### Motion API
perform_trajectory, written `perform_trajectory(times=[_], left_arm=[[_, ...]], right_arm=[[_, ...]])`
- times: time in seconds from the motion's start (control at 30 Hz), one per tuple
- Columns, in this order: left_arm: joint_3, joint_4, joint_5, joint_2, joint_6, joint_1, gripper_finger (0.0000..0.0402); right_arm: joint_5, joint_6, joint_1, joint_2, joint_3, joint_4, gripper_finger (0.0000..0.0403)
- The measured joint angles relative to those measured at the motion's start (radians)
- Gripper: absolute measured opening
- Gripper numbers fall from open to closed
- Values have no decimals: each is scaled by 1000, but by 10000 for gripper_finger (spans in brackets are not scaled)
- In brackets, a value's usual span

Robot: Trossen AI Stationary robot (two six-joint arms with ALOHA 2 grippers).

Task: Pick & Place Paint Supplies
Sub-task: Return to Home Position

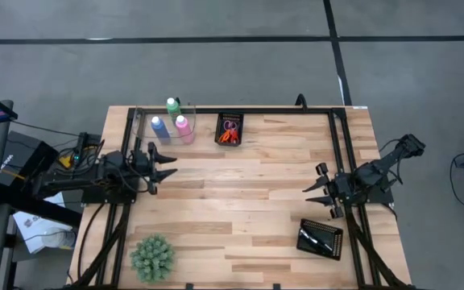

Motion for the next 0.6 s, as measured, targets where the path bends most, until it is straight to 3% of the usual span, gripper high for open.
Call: perform_trajectory(times=[0.3, 0.6], left_arm=[[0, 10, 164, 49, 29, 0, 141], [-2, 30, 180, 163, 52, 0, 140]], right_arm=[[8, 33, -32, 1, 0, 0, 111], [27, 28, -102, 2, 0, 3, 111]])
